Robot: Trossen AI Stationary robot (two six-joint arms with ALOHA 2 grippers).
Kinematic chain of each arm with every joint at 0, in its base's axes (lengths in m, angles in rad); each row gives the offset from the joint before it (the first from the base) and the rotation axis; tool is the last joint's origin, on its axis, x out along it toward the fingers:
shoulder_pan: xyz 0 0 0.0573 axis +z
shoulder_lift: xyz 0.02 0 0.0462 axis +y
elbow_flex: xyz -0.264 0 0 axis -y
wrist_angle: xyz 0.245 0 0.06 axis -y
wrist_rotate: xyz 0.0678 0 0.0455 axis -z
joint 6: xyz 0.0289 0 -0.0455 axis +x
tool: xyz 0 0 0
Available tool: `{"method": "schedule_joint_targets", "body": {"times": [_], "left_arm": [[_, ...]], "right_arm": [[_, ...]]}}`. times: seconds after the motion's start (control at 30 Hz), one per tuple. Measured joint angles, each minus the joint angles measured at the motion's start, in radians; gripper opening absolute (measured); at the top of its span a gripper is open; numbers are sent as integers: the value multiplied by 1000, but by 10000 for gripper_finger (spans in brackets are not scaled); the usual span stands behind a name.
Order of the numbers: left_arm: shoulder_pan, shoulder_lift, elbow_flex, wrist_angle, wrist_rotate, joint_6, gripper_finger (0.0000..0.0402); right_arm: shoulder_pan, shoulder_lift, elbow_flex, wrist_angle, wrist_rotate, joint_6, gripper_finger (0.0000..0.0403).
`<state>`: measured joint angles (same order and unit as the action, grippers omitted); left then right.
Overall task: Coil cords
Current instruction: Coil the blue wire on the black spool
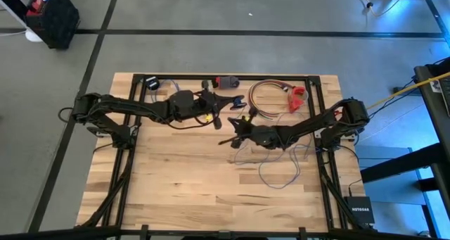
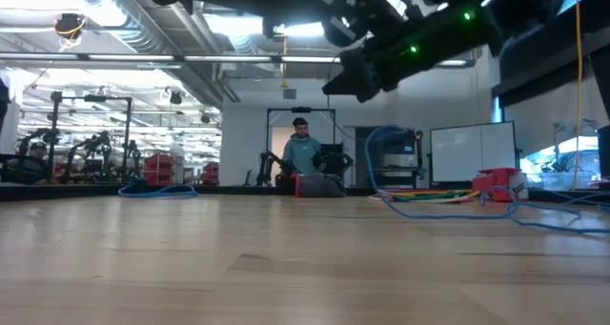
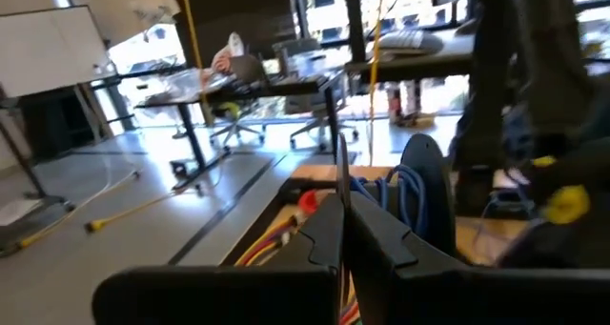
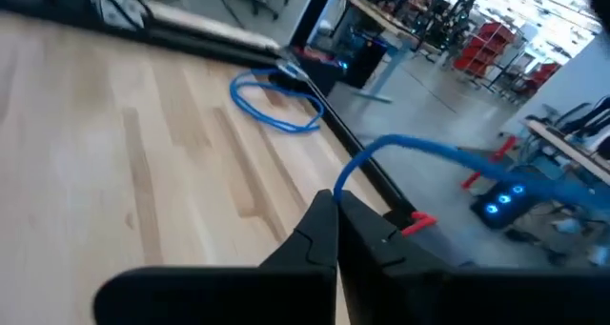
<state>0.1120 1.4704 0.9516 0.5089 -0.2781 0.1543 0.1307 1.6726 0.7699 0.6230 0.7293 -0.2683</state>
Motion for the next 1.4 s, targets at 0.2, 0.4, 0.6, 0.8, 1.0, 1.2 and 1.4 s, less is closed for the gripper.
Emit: {"method": "schedule_joint_targets", "body": {"times": [0.2, 0.4, 0.6, 0.8, 1.0, 1.2, 1.4], "left_arm": [[0, 0, 0, -29, -26, 0, 1], [1, 0, 0, -64, -28, -12, 1], [2, 0, 0, -89, -27, -8, 1], [2, 0, 0, -95, -25, 7, 1], [0, 0, 0, -101, -25, 6, 1], [0, 0, 0, -108, -25, 6, 1], [-2, 0, 0, -111, -25, 6, 1]], "right_arm": [[3, 0, 137, -326, 12, -1, 2], [8, -4, 284, -621, -10, -50, 1], [7, -52, 414, -888, -149, -66, 1], [-13, -98, 500, -1008, -257, -52, 1], [-71, -97, 511, -1067, -400, -10, 1], [-84, -97, 511, -1144, -433, 46, 1], [-47, -100, 511, -1308, -433, 248, 30]]}}
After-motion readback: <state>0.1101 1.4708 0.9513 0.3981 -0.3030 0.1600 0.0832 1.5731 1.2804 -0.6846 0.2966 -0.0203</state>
